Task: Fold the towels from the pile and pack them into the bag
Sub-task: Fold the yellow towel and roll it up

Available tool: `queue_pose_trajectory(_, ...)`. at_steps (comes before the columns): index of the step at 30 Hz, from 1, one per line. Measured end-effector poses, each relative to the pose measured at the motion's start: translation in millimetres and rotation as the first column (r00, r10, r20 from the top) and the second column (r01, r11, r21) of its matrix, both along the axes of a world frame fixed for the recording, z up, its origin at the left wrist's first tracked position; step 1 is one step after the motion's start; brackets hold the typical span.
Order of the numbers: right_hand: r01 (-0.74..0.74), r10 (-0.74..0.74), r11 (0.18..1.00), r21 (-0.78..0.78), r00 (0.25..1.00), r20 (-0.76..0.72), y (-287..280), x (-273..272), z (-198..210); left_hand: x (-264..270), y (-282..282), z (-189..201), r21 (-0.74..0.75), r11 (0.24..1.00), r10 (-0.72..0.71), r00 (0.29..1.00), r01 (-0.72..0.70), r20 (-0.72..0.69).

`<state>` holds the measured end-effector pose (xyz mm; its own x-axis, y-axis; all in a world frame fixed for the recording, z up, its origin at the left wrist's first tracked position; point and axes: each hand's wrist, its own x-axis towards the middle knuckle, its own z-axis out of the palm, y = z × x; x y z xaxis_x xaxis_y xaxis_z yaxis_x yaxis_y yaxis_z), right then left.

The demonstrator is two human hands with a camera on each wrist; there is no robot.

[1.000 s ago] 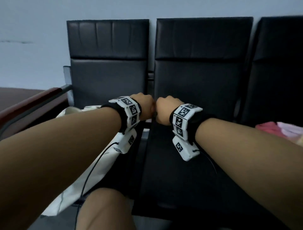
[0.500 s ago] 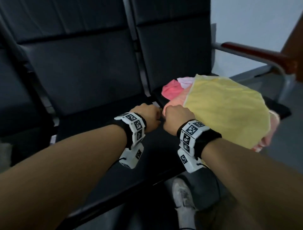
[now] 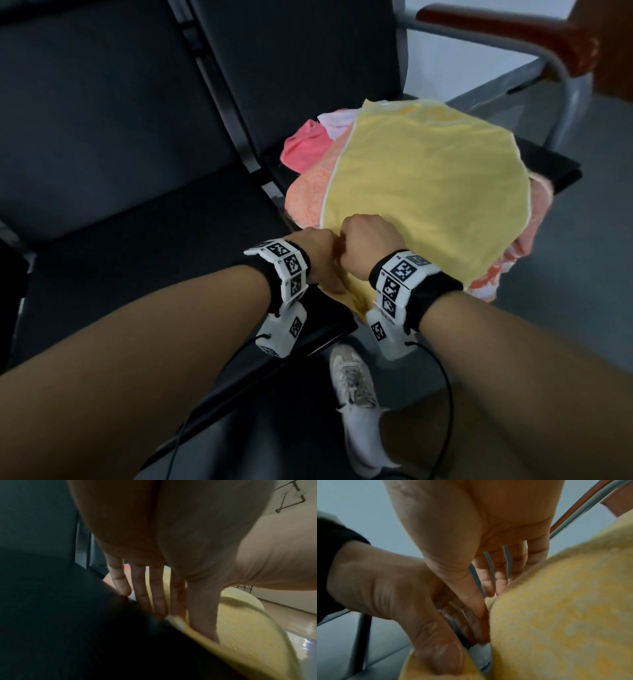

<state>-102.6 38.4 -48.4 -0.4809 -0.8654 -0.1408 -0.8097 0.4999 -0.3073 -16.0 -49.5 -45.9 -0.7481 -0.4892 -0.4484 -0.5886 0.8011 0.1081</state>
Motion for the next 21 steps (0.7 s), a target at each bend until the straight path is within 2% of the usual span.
queue_pose_trajectory(6,-0.06,0.06,0.998,0.002,0.998,0.017,0.3,-2.2,-10.8,8.1,-1.7,-0.4,0.107,0.99,-0.1,0.993,0.092,0.066)
queue_pose_trajectory(13,-0.074,0.078,0.992,-0.098,0.996,0.044,14.1,-3.4,-16.2,5.5,-1.3,-2.3,0.047,0.989,-0.145,0.989,0.144,0.02)
queue_pose_trajectory(15,-0.083,0.086,0.991,-0.106,0.996,0.024,16.4,-2.0,-16.4,9.7,-2.9,-1.0,0.023,0.995,-0.096,0.995,0.096,-0.032)
queue_pose_trajectory(18,-0.088,0.092,0.987,-0.132,0.996,0.022,17.5,6.4,-13.2,21.9,-7.8,6.6,0.053,0.996,0.076,0.98,-0.067,-0.185)
queue_pose_trajectory(21,-0.088,0.099,0.982,-0.167,0.993,0.057,16.9,22.4,-7.8,36.2,-11.4,15.6,0.143,0.97,0.241,0.869,-0.198,-0.431)
